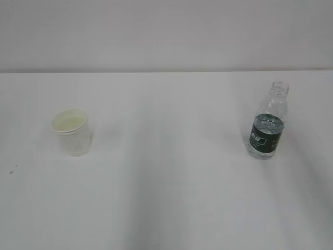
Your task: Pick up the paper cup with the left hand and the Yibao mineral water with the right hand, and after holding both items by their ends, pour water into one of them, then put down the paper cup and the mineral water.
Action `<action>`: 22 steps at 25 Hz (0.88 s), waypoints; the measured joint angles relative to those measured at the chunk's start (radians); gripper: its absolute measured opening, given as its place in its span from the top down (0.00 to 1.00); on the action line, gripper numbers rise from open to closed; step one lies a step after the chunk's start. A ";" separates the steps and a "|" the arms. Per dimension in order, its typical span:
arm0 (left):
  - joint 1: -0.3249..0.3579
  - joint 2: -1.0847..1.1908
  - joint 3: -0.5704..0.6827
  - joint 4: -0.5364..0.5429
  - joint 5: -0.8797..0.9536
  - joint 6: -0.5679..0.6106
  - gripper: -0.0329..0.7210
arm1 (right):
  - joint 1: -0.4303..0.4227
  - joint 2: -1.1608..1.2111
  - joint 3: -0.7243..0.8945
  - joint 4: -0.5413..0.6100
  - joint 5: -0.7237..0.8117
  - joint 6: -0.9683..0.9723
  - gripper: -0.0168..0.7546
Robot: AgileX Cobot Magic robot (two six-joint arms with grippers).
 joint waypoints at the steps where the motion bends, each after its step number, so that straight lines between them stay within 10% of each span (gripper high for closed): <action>1: 0.000 -0.007 0.000 -0.007 0.000 0.000 0.44 | 0.000 -0.005 0.000 0.000 0.004 0.000 0.21; 22: 0.000 -0.123 -0.002 -0.327 -0.008 0.000 0.45 | 0.000 -0.101 0.000 0.000 0.119 0.000 0.21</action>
